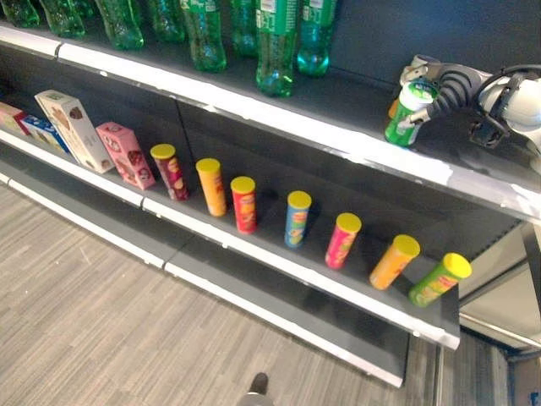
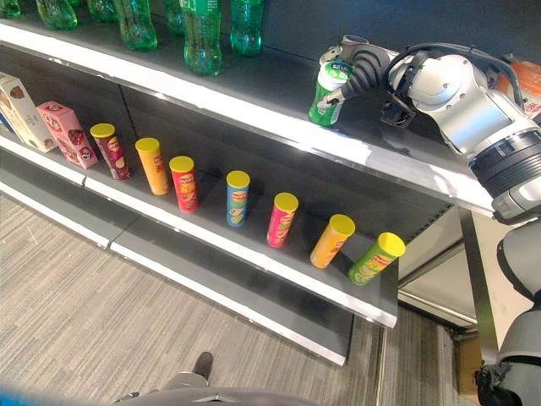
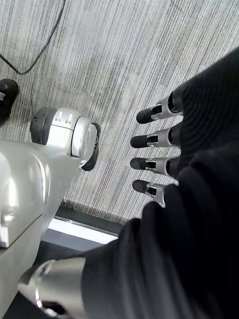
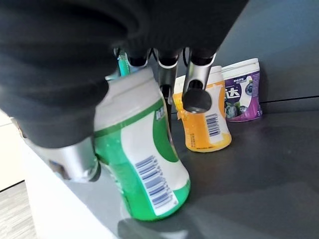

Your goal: Put the goods on the table back onto the shelves and tidy them up.

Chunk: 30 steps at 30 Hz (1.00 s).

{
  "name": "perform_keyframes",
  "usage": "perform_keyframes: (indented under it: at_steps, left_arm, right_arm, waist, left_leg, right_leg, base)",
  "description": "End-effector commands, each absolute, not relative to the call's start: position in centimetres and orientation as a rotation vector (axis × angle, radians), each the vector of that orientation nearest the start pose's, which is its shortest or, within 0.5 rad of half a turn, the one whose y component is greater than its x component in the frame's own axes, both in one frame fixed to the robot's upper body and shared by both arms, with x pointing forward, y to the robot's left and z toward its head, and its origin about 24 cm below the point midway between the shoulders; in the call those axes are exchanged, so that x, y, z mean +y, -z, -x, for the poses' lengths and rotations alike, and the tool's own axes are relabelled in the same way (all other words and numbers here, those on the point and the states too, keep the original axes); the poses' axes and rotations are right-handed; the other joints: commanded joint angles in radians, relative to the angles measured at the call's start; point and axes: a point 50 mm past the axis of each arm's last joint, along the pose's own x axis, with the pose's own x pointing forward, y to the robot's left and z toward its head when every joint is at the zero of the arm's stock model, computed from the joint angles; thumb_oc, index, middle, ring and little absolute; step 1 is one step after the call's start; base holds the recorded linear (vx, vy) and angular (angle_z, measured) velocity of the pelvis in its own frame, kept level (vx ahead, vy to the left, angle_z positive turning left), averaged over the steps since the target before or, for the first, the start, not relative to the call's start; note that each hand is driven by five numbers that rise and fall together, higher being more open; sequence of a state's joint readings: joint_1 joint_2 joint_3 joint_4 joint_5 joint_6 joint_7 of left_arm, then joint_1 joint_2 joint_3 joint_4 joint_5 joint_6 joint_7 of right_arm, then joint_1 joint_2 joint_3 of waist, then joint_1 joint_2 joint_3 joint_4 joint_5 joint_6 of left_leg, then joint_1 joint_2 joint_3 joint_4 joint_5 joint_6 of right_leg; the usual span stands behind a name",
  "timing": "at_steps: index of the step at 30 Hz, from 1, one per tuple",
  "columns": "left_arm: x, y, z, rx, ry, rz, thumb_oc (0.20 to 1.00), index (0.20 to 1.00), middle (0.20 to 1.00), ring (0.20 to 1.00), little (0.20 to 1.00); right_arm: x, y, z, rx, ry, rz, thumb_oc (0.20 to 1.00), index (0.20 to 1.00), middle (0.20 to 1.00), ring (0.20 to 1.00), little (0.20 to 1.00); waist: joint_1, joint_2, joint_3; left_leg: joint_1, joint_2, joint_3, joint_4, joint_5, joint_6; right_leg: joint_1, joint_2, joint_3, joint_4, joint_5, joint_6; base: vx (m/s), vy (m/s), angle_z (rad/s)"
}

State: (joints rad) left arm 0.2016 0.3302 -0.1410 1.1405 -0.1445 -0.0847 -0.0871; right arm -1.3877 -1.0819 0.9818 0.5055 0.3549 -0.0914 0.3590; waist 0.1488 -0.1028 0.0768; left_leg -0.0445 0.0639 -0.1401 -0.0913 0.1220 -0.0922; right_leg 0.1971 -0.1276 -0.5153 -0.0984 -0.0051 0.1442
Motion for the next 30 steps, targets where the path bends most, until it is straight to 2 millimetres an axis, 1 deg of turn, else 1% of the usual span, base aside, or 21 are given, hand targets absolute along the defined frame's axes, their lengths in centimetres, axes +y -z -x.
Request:
perform_keyframes:
  at_steps: [1,8,9,10,14,15,16,18,19,21,24,25,26,27,28,30]
  left_arm:
    - [28.4,14.8,-4.9,1.214,-0.078,-0.258,1.000,1.000,1.000,1.000,1.000]
    - [28.7,14.7,-4.7,1.221,-0.090,-0.261,1.000,1.000,1.000,1.000,1.000]
    - [28.7,14.7,-4.6,1.222,-0.092,-0.262,1.000,1.000,1.000,1.000,1.000]
    - [28.8,14.7,-4.6,1.226,-0.101,-0.260,1.000,1.000,1.000,1.000,1.000]
    - [28.9,14.7,-4.6,1.228,-0.102,-0.263,1.000,1.000,1.000,1.000,1.000]
    - [29.1,14.6,-4.7,1.226,-0.102,-0.273,1.000,1.000,1.000,1.000,1.000]
    - [29.1,14.6,-4.7,1.226,-0.102,-0.273,1.000,1.000,1.000,1.000,1.000]
    - [29.3,14.5,-5.0,1.217,-0.110,-0.278,1.000,1.000,1.000,1.000,1.000]
    - [29.3,14.5,-5.0,1.216,-0.110,-0.278,1.000,1.000,1.000,1.000,1.000]
    - [29.4,14.4,-5.1,1.215,-0.127,-0.280,1.000,1.000,1.000,1.000,1.000]
    - [30.0,14.2,-5.2,1.210,-0.171,-0.276,1.000,1.000,1.000,1.000,1.000]
    - [30.3,14.1,-5.4,1.204,-0.196,-0.270,1.000,1.000,1.000,1.000,1.000]
    - [30.3,14.1,-5.4,1.204,-0.196,-0.271,1.000,1.000,1.000,1.000,1.000]
    - [30.3,14.2,-5.2,1.208,-0.215,-0.260,1.000,1.000,1.000,1.000,1.000]
    - [30.3,14.2,-5.2,1.209,-0.216,-0.261,1.000,1.000,1.000,1.000,1.000]
    - [30.1,14.3,-4.9,1.219,-0.229,-0.253,1.000,1.000,1.000,1.000,1.000]
  right_arm:
    - [-19.8,-33.3,-36.6,-0.287,-0.422,1.195,0.200,0.200,0.200,0.200,0.200]
    - [-19.9,-33.0,-36.9,-0.269,-0.410,1.198,0.200,0.200,0.200,0.200,0.200]
    - [-20.0,-33.1,-36.9,-0.273,-0.403,1.202,0.278,0.278,0.278,0.278,0.278]
    - [-20.0,-33.2,-36.9,-0.283,-0.392,1.204,1.000,1.000,1.000,1.000,1.000]
    - [-20.2,-33.9,-36.8,-0.308,-0.360,1.218,1.000,1.000,1.000,1.000,1.000]
    - [-20.1,-34.7,-36.7,-0.337,-0.331,1.226,1.000,1.000,1.000,1.000,1.000]
    - [-20.1,-34.7,-36.7,-0.338,-0.331,1.226,1.000,1.000,1.000,1.000,1.000]
    - [-19.8,-36.5,-36.3,-0.418,-0.283,1.237,1.000,1.000,1.000,1.000,1.000]
    - [-19.8,-36.5,-36.3,-0.418,-0.283,1.237,1.000,1.000,1.000,1.000,1.000]
    - [-19.4,-38.0,-35.8,-0.500,-0.241,1.233,1.000,1.000,1.000,1.000,1.000]
    - [-19.1,-40.1,-34.6,-0.623,-0.189,1.204,1.000,1.000,1.000,1.000,1.000]
    - [-18.8,-41.2,-33.6,-0.705,-0.164,1.192,1.000,1.000,1.000,1.000,1.000]
    - [-18.8,-41.2,-33.6,-0.705,-0.164,1.192,1.000,1.000,1.000,1.000,1.000]
    - [-18.4,-42.3,-32.2,-0.816,-0.142,1.184,1.000,1.000,1.000,1.000,1.000]
    - [-18.4,-42.3,-32.2,-0.815,-0.141,1.183,1.000,1.000,1.000,1.000,1.000]
    - [-18.1,-42.8,-30.6,-0.924,-0.125,1.169,1.000,1.000,1.000,1.000,1.000]
  waist:
    - [0.045,-0.038,-0.007]
    - [0.049,-0.035,-0.005]
    - [0.049,-0.034,-0.005]
    - [0.048,-0.034,-0.005]
    - [0.044,-0.034,-0.007]
    - [0.041,-0.034,-0.007]
    - [0.041,-0.034,-0.007]
    - [0.033,-0.035,-0.011]
    - [0.033,-0.035,-0.011]
    - [0.027,-0.037,-0.014]
    - [0.020,-0.037,-0.020]
    - [0.011,-0.037,-0.024]
    - [0.011,-0.038,-0.024]
    - [-0.001,-0.035,-0.026]
    - [0.000,-0.036,-0.026]
    - [-0.016,-0.028,-0.028]
  left_leg:
    - [0.070,0.089,0.099,0.013,-0.097,-0.082]
    - [0.068,0.089,0.092,0.011,-0.094,-0.082]
    - [0.067,0.089,0.092,0.011,-0.094,-0.082]
    - [0.067,0.088,0.090,0.011,-0.094,-0.081]
    - [0.070,0.088,0.092,0.010,-0.097,-0.080]
    - [0.073,0.087,0.094,0.010,-0.099,-0.079]
    - [0.073,0.087,0.094,0.010,-0.099,-0.079]
    - [0.077,0.088,0.099,0.010,-0.101,-0.077]
    - [0.077,0.089,0.099,0.010,-0.101,-0.077]
    - [0.080,0.090,0.106,0.009,-0.103,-0.076]
    - [0.086,0.090,0.112,0.009,-0.107,-0.075]
    - [0.089,0.091,0.116,0.008,-0.109,-0.076]
    - [0.090,0.091,0.116,0.008,-0.109,-0.076]
    - [0.093,0.091,0.121,0.008,-0.113,-0.076]
    - [0.093,0.091,0.121,0.008,-0.113,-0.076]
    - [0.098,0.090,0.129,0.008,-0.119,-0.074]
  right_leg:
    - [-0.063,-0.017,0.018,0.035,-0.036,-0.020]
    - [-0.063,-0.016,0.015,0.035,-0.035,-0.021]
    - [-0.063,-0.017,0.014,0.034,-0.035,-0.021]
    - [-0.062,-0.017,0.014,0.034,-0.034,-0.021]
    - [-0.061,-0.018,0.016,0.033,-0.033,-0.021]
    - [-0.062,-0.018,0.020,0.033,-0.032,-0.020]
    - [-0.062,-0.018,0.020,0.033,-0.032,-0.020]
    - [-0.064,-0.017,0.029,0.032,-0.030,-0.019]
    - [-0.064,-0.017,0.029,0.032,-0.030,-0.019]
    - [-0.064,-0.017,0.035,0.031,-0.030,-0.019]
    - [-0.061,-0.016,0.040,0.030,-0.031,-0.019]
    - [-0.059,-0.016,0.043,0.029,-0.031,-0.019]
    - [-0.059,-0.016,0.043,0.029,-0.031,-0.019]
    - [-0.059,-0.017,0.047,0.031,-0.031,-0.018]
    - [-0.059,-0.017,0.047,0.031,-0.031,-0.018]
    - [-0.060,-0.019,0.054,0.032,-0.031,-0.016]
  base:
    - [0.00,0.000,0.00]
    - [0.00,0.000,0.00]
    - [0.00,0.000,0.00]
    - [0.00,0.000,0.00]
    - [0.00,0.000,0.00]
    - [0.00,0.000,0.00]
    - [0.00,0.000,0.00]
    - [0.00,0.000,0.00]
    - [0.00,0.000,0.00]
    - [0.01,0.007,-0.02]
    - [0.02,0.011,-0.09]
    - [0.02,0.011,-0.08]
    - [0.02,0.026,-0.04]
    - [0.01,0.018,-0.04]
    - [0.00,0.000,0.00]
    - [0.00,0.039,-0.03]
